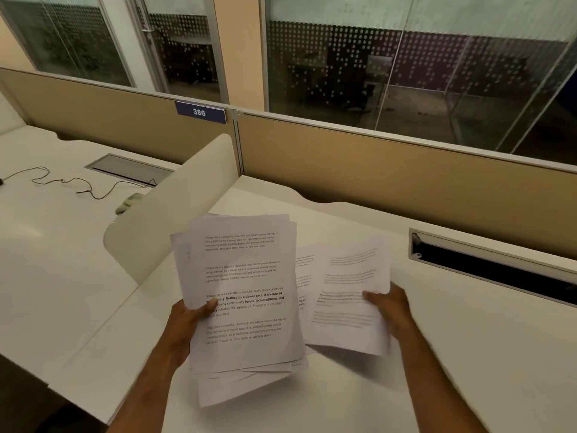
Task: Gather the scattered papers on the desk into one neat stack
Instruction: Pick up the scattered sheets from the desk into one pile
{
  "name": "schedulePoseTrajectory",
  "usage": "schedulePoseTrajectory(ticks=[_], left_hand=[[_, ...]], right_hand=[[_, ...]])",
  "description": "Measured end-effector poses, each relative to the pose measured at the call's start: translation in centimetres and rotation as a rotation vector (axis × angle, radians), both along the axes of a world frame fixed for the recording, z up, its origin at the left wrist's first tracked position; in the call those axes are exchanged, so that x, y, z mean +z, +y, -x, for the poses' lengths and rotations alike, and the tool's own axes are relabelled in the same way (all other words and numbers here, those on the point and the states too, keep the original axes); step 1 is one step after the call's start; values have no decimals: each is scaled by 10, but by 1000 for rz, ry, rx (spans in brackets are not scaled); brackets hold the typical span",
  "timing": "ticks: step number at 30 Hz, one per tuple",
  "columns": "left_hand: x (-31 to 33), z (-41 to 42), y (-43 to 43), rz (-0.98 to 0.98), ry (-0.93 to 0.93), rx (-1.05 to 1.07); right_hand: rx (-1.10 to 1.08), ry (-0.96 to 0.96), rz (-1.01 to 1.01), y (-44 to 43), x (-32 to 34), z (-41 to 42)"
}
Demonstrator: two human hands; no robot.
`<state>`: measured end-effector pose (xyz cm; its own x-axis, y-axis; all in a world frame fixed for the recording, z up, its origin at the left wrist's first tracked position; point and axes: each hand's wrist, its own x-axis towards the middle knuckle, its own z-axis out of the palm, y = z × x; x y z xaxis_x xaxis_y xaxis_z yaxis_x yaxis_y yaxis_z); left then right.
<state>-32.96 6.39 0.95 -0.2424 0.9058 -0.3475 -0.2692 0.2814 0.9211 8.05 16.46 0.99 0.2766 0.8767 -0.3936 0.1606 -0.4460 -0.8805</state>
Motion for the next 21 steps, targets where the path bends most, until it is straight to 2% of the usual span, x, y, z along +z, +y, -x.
schedulePoseTrajectory(ticks=[4,7,10,15,18,21], left_hand=[[5,6,0,-10,-3,1],[9,6,-3,-21,-17,-6],[13,0,-7,-28,-31,-29],[18,-11,-20,-34,-45,-44],[20,-18,-31,-21,-10,-35],[21,-19,-46,14,-127,22]], right_hand=[[94,290,-197,-9,58,-24],[220,449,-208,-23,85,-33],[301,533,-201,-35,88,-3],[377,521,-114,-59,62,77],[496,470,-52,-71,50,106],[455,351,-65,-77,39,124]])
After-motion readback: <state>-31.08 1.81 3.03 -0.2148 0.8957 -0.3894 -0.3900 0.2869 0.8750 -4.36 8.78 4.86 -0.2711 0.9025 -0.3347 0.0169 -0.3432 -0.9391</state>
